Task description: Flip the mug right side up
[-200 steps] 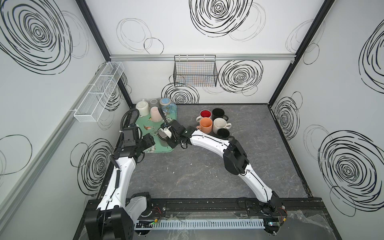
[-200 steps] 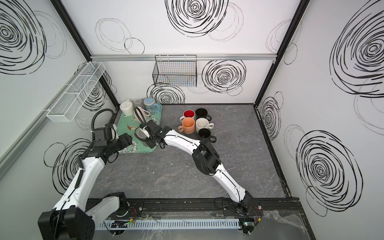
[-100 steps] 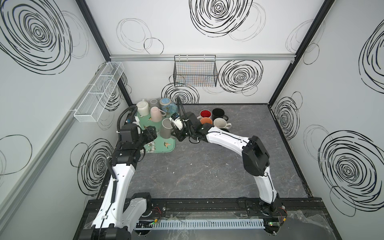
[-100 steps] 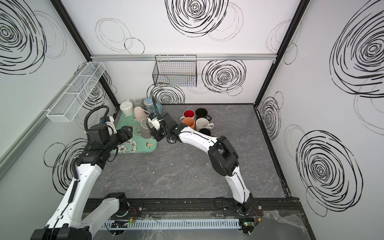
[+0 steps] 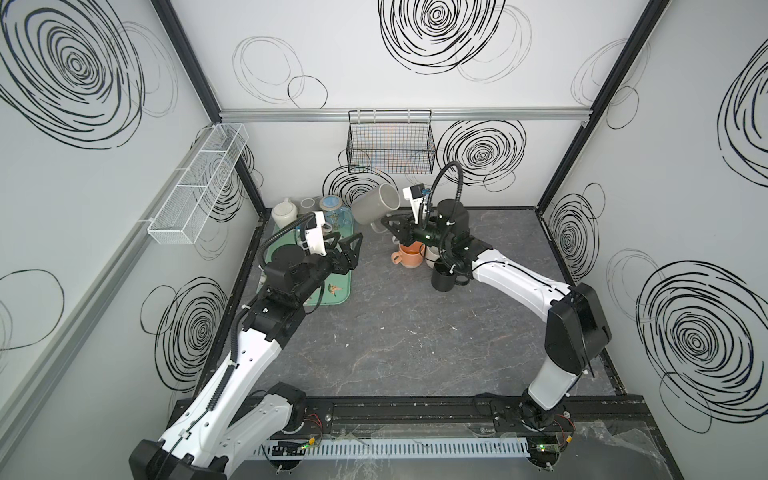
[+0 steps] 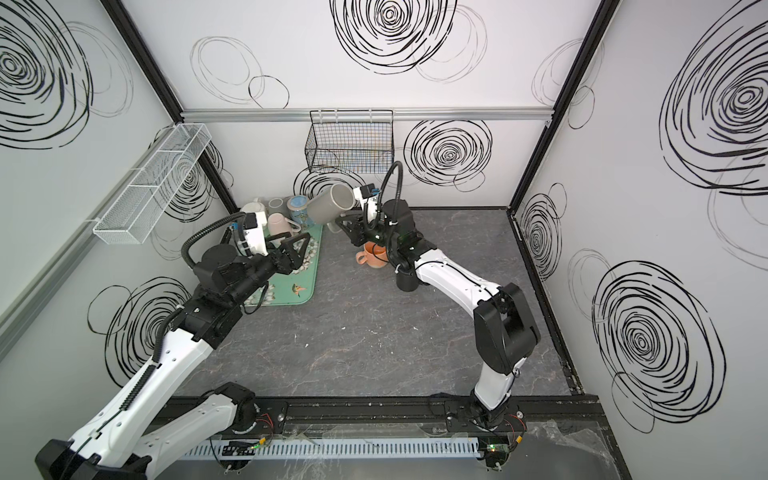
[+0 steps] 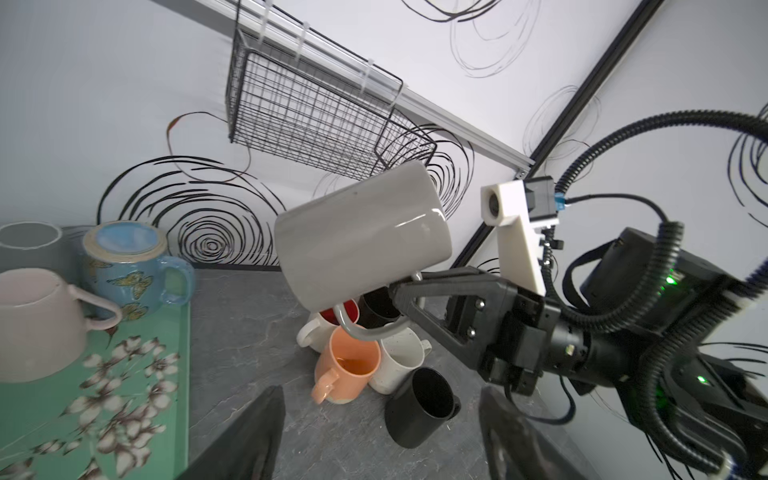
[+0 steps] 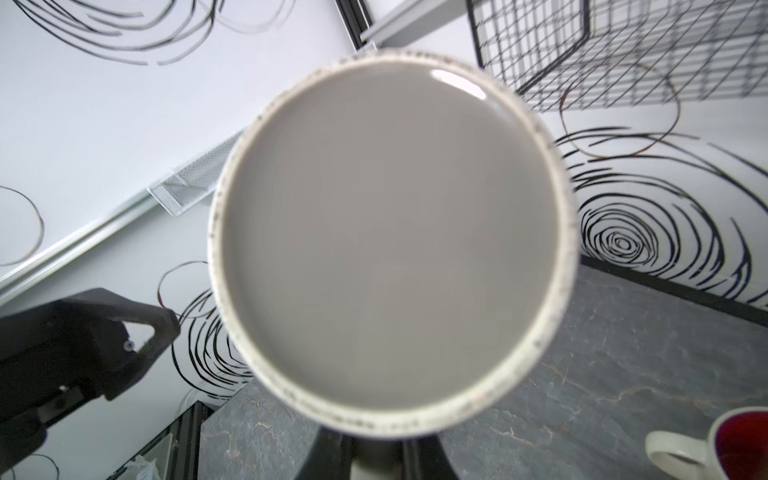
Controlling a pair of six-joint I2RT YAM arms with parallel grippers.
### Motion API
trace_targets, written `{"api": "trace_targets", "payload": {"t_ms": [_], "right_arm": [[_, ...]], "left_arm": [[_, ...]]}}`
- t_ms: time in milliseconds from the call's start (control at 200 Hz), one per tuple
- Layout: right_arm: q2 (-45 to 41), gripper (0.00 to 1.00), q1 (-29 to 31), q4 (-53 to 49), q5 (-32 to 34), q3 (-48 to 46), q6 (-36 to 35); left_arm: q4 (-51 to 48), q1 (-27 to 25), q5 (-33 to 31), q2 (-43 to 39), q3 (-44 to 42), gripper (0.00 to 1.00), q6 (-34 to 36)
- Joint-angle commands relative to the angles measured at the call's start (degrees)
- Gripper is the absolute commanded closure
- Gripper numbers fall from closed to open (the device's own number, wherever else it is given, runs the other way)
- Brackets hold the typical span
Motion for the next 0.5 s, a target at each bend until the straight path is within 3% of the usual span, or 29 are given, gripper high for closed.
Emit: {"api": "trace_targets", "payload": {"t_ms": [0,215,495], "right_arm": [[-3.5,1.0,-3.1,18.8,-11.1,-2.5,9.1],[-3.9,1.0,-6.6,33.2,-17.4,-6.8,20.6],[-4.2,1.0,-5.9,41.5,-21.3,-7.9,24.7]], "left_arm": [[10.7,-1.3,2.4,2.8,-0.6,0.21,-0.5],[29.5,-1.8,5.0,4.6,-8.4,0.13,-5.4],[37.7,-1.2,9.5,10.0,-8.6,0.15,-11.3]]}}
